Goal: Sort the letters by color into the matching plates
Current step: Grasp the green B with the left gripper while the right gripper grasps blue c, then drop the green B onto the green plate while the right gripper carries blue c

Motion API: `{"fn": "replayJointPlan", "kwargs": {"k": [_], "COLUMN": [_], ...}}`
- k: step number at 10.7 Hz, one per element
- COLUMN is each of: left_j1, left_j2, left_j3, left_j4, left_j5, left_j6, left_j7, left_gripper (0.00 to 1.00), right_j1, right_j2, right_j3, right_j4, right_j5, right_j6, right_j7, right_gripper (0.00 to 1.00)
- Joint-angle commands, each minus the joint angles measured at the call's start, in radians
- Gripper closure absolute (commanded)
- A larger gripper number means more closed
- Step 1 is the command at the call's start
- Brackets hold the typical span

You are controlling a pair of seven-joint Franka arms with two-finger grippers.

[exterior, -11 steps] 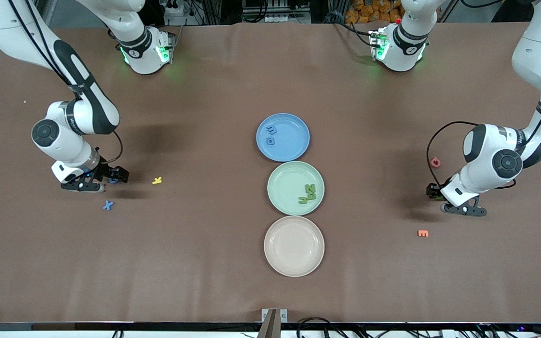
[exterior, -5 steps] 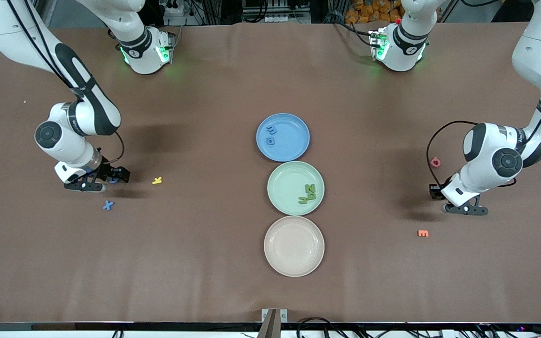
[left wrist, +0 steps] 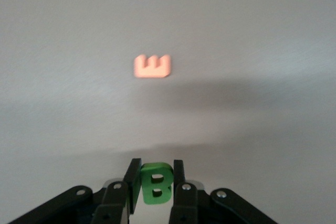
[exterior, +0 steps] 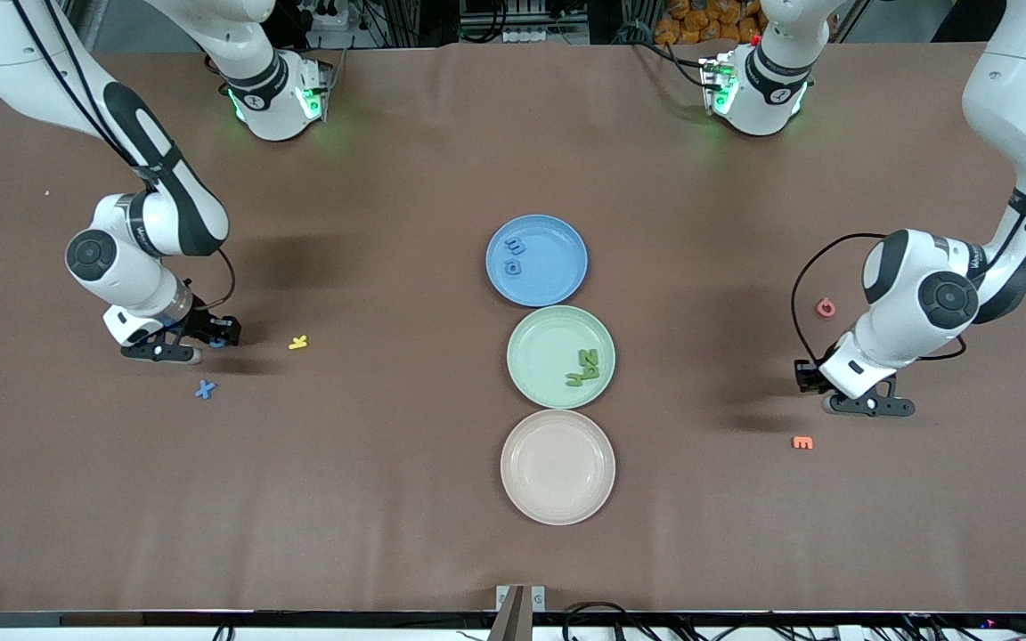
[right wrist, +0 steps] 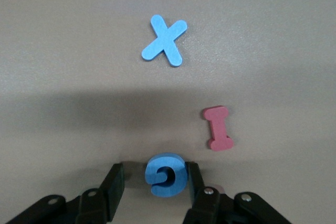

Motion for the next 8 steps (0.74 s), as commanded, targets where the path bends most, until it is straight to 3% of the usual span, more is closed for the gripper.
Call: {"fn": "replayJointPlan", "kwargs": {"k": [1,4,8], "left_j1": [-0.051,-0.157,-0.291], "left_j2": [-0.014,0.0,0.032], "left_j3": [-0.042,-0.042,-0.038], "left_j4": [0.015,0.047,0.082], "left_j5": [0.013,0.011,0.014], "left_j6": [-0.002,-0.002,-0.002], "left_j7": [-0.149,-0.314,-0.506], "left_gripper": [1.0,1.0,1.0], "right_j1": [-0.027,-0.03,0.001], "right_j2": [-0.009,-0.007,-0.041], "right_j3": [0.011,0.011,0.011], "right_j4": [-0.015,-0.015,-0.001], "right_j5": [-0.009,-0.009,-0.008], "right_j6": [0.015,0.015,-0.057], "right_j7": [-0.01,-0.01,0.004], "right_gripper": [0.61,0.73,0.78]}}
